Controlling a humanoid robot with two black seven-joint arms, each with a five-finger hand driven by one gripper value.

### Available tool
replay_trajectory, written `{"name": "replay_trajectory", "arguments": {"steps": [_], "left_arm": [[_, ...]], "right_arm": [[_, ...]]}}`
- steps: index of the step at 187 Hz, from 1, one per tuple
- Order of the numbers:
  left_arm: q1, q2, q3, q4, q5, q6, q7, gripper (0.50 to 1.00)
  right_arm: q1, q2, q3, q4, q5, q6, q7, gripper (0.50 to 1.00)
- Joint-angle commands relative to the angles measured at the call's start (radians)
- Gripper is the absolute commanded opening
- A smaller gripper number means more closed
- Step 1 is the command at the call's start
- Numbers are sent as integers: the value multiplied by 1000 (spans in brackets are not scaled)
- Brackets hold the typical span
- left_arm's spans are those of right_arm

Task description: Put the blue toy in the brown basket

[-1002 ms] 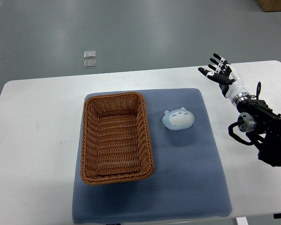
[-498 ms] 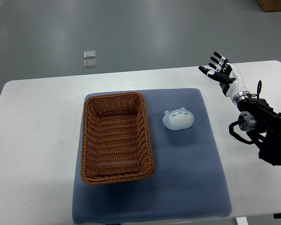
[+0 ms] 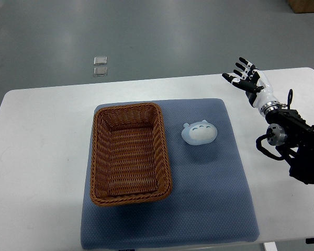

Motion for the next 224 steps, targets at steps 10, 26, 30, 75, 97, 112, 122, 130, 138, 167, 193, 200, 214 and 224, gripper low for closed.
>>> {"name": "replay_trajectory", "arguments": {"steps": [10,26,30,75,97,112,122,130,138,167,193,200,214,224], "left_arm": [[0,0,0,0,0,0,0,1000],[0,0,-1,0,0,0,0,1000],[0,0,-1,0,0,0,0,1000],[0,0,-1,4,0,0,0,1000],[0,0,-1,7,0,0,0,1000],[2,0,-1,7,0,0,0,1000],[2,0,-1,7,0,0,0,1000],[0,0,-1,7,0,0,0,1000],[2,0,-1,7,0,0,0,1000],[2,0,-1,7,0,0,0,1000],[3,0,-1,7,0,0,0,1000],[3,0,-1,7,0,0,0,1000],[3,0,-1,7,0,0,0,1000],[3,0,0,7,0,0,0,1000]], "right_arm": [[0,0,0,1,0,3,0,911],[2,-3,0,1,0,14,0,913],[2,-5,0,1,0,15,0,911],[3,-15,-2,3,-3,40,0,911],[14,-16,-8,5,-15,40,0,911],[16,-17,-17,6,-15,41,0,911],[16,-16,-22,8,-17,41,3,911],[17,-17,-23,9,-22,44,5,911],[17,-17,-23,9,-37,50,6,911],[17,-25,-25,15,-150,90,6,911],[20,-29,-25,24,-305,144,15,909],[20,-34,-25,37,-345,152,21,909],[20,-60,-26,83,-454,169,29,909],[20,-75,-39,116,-521,182,38,909]]}}
